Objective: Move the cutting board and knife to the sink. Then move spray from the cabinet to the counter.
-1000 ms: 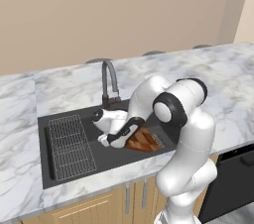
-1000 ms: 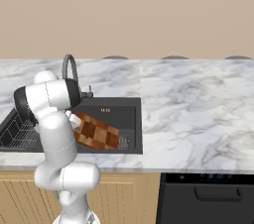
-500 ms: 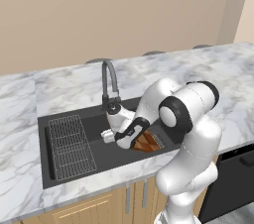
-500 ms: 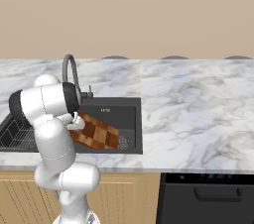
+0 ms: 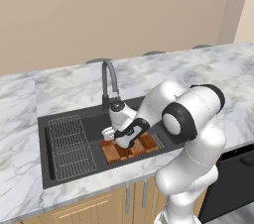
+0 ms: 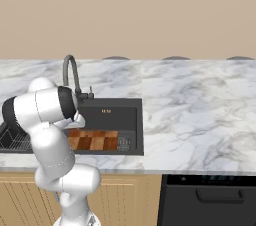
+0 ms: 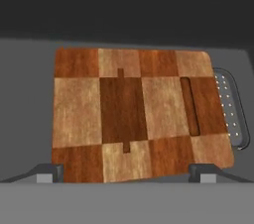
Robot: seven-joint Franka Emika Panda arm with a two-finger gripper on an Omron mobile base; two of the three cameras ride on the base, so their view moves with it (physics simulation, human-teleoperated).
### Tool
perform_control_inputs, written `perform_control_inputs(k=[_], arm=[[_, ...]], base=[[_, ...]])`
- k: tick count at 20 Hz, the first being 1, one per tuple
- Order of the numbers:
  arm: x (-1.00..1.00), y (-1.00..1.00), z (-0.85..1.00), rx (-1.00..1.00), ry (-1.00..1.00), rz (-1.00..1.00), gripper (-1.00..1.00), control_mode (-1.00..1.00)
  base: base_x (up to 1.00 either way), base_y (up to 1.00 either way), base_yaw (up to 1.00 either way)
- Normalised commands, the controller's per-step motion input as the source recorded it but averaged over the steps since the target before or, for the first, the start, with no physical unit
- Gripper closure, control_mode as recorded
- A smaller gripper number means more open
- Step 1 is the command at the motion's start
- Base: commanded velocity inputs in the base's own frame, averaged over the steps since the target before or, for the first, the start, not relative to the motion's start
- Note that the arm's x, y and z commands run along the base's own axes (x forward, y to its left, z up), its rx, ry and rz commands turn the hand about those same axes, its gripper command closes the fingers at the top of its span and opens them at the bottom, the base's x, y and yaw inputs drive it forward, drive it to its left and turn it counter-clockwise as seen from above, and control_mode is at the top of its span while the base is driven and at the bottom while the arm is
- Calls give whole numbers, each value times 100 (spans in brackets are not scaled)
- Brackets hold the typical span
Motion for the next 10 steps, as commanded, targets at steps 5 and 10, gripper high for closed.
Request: perform_control_inputs(k=[5,10], arm=[[-3,26,4,7,-1,4,-100,-100],[-15,2,24,4,-6,4,-100,-100]], base=[[0,0,0],[0,0,0]])
